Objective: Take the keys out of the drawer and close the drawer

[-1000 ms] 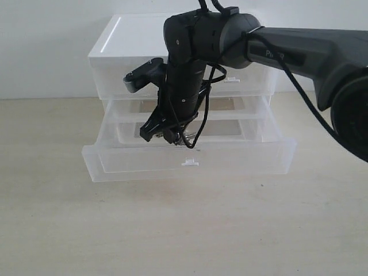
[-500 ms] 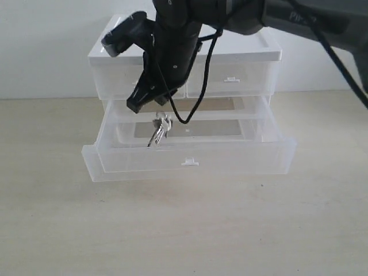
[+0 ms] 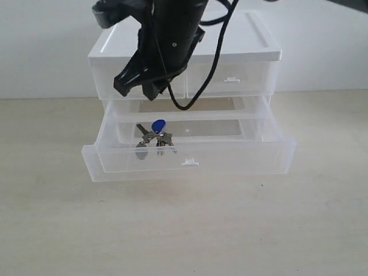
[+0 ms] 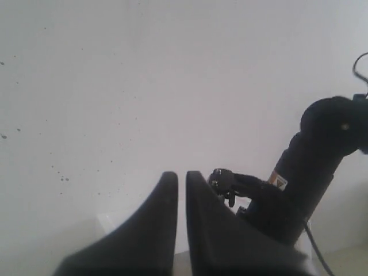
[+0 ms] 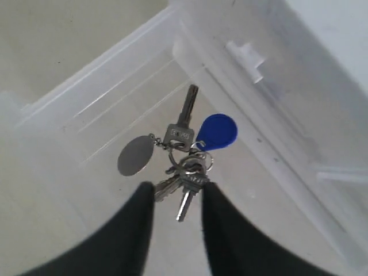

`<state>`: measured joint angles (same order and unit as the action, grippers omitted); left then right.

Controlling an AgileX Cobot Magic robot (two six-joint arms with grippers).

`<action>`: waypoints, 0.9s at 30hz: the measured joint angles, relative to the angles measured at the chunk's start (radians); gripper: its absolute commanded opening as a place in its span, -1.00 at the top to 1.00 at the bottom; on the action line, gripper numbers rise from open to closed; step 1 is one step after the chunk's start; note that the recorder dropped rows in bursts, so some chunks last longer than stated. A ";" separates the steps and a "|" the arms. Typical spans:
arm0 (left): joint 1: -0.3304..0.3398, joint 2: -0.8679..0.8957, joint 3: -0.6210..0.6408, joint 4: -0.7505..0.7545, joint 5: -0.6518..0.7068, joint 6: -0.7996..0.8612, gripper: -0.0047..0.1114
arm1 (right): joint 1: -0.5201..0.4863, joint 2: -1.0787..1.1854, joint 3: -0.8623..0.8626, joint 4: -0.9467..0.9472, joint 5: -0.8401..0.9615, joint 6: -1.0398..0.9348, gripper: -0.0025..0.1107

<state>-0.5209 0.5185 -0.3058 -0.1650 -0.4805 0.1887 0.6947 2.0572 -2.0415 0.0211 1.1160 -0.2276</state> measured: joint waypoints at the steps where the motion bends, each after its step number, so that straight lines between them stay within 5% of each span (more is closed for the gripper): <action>1: 0.000 0.000 0.000 0.000 0.000 0.000 0.84 | -0.016 0.020 0.000 0.040 0.000 -0.001 -0.20; 6: 0.000 0.000 0.000 -0.012 0.002 0.002 0.84 | -0.032 0.117 0.000 0.057 -0.006 0.009 0.07; 24: 0.000 0.000 0.000 -0.014 0.002 0.004 0.84 | -0.075 0.234 0.000 0.087 -0.056 -0.001 0.03; 27: 0.000 0.000 0.000 -0.014 0.002 0.004 0.84 | -0.076 0.236 -0.002 0.094 -0.055 -0.023 0.32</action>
<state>-0.5209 0.5185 -0.3058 -0.1795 -0.4786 0.1925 0.6187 2.2928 -2.0433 0.1154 1.0613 -0.2501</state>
